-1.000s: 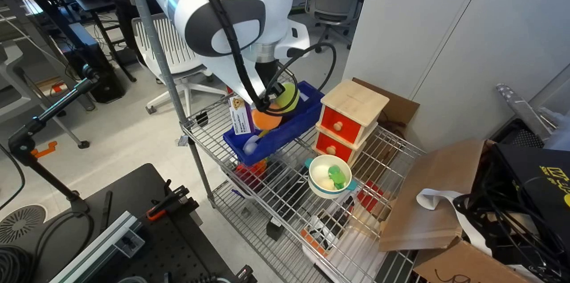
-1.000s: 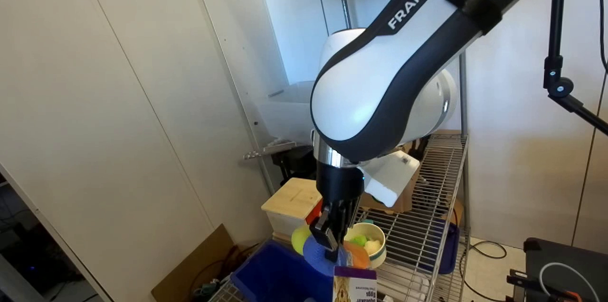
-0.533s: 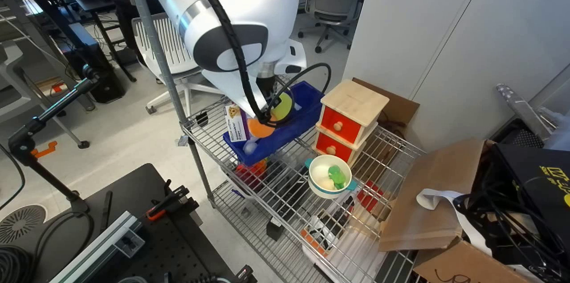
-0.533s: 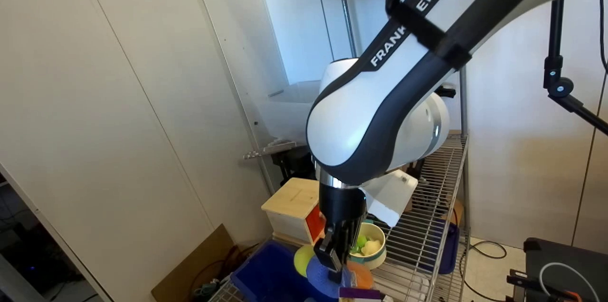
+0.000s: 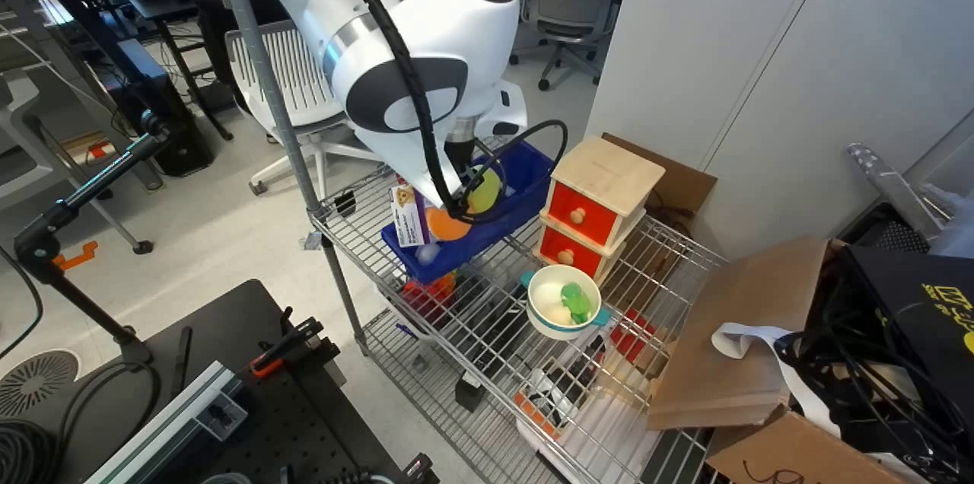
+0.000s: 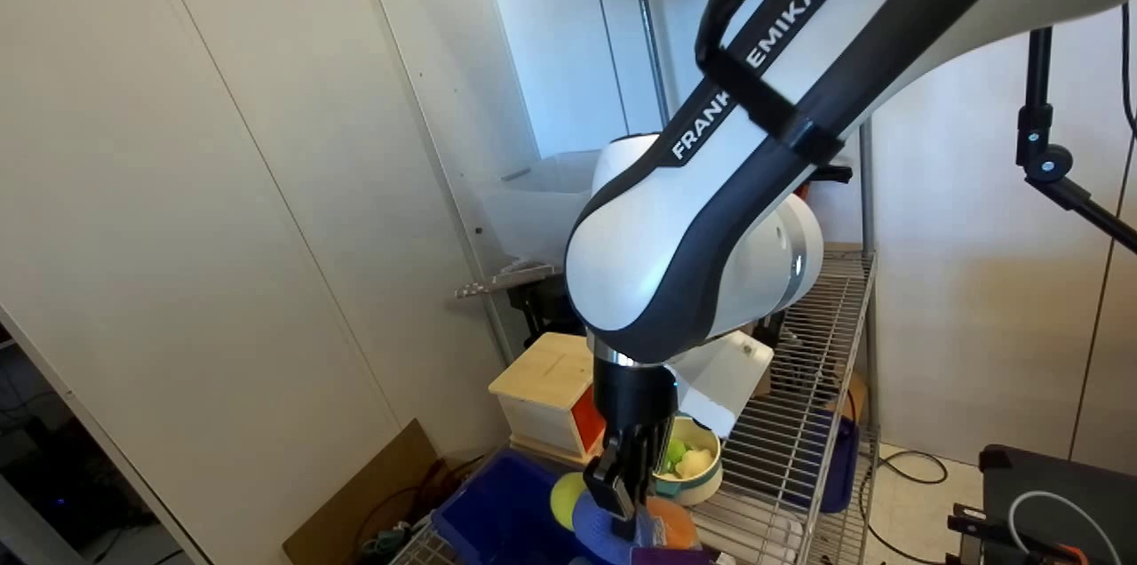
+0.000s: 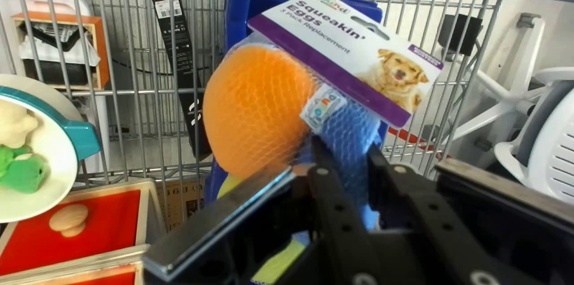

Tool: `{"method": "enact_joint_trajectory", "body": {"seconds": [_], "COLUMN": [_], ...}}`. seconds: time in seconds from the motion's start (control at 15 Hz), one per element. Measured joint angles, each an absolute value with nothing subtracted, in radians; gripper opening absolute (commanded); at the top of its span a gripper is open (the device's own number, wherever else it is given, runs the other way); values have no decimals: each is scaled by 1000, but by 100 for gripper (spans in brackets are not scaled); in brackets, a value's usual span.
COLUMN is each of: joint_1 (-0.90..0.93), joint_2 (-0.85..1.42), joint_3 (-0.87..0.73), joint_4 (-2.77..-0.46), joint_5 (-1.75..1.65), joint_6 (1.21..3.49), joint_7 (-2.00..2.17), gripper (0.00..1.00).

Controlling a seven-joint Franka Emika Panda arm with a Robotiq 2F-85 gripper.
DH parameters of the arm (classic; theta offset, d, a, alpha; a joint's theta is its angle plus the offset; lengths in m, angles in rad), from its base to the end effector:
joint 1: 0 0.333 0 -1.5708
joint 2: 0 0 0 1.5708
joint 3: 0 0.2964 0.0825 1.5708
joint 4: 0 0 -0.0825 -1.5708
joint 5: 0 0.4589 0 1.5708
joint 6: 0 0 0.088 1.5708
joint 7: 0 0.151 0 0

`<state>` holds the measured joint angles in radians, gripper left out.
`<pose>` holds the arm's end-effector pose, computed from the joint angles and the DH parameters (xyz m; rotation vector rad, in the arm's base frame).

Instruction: Put the orange plush toy inside the blue crate

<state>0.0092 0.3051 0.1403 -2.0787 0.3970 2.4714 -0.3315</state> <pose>0.6369 0.1082 0.1753 -2.8351 -0.2419 -0.1587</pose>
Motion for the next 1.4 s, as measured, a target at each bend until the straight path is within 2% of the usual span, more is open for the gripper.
{"method": "enact_joint_trajectory", "body": {"seconds": [0.4, 0.47, 1.0, 1.4], "joint_1": [8, 8, 1, 5], "joint_2": [310, 310, 308, 251], "joint_3": [140, 140, 140, 85], "joint_4": [-2065, -2062, -2049, -2066], "joint_5": [397, 397, 396, 217], "joint_6": [2471, 2471, 2467, 2393], "joint_7": [-332, -332, -330, -144], "gripper": [94, 99, 100, 100]}}
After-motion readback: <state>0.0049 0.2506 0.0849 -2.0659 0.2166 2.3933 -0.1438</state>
